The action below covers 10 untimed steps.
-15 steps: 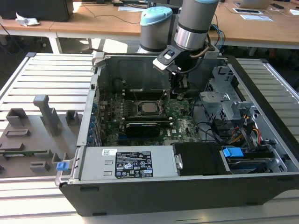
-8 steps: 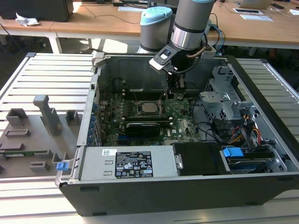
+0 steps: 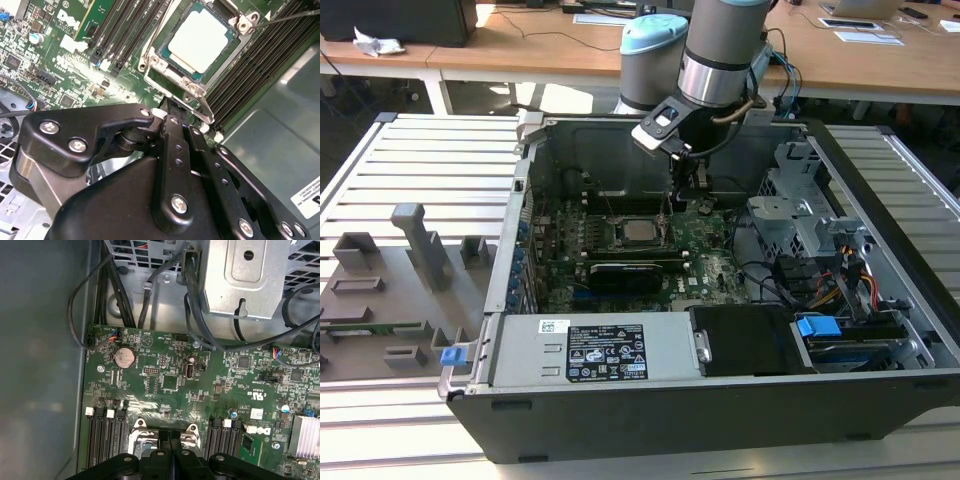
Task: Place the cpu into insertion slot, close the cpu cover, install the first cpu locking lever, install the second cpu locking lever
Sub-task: 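Close the cpu cover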
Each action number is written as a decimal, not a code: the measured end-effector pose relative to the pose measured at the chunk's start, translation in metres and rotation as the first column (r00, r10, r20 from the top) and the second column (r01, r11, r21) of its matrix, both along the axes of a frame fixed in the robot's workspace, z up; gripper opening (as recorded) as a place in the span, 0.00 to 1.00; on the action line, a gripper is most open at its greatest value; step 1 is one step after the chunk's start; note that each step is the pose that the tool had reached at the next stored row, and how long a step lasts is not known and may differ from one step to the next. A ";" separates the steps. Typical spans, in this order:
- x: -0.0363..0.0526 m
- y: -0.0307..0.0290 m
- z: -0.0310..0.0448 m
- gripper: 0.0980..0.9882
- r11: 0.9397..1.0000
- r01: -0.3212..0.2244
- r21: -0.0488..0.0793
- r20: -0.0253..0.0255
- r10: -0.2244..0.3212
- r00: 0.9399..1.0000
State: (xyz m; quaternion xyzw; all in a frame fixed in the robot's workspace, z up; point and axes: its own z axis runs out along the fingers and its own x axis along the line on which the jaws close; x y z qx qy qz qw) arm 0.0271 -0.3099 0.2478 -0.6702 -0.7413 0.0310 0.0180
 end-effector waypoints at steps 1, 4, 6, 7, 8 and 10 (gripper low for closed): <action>-0.0010 0.0000 0.0000 0.01 1.000 0.000 0.000 0.000 0.000 1.000; -0.0048 0.0000 0.0000 0.01 1.000 0.000 0.000 0.000 0.000 1.000; -0.0070 0.0000 0.0000 0.01 1.000 0.000 0.000 0.000 0.000 1.000; -0.0078 0.0000 0.0000 0.01 1.000 0.000 0.000 0.000 0.000 1.000; -0.0087 0.0000 0.0000 0.01 1.000 0.000 0.000 0.000 0.000 1.000; -0.0099 0.0000 0.0000 0.01 1.000 0.000 0.000 0.000 0.000 1.000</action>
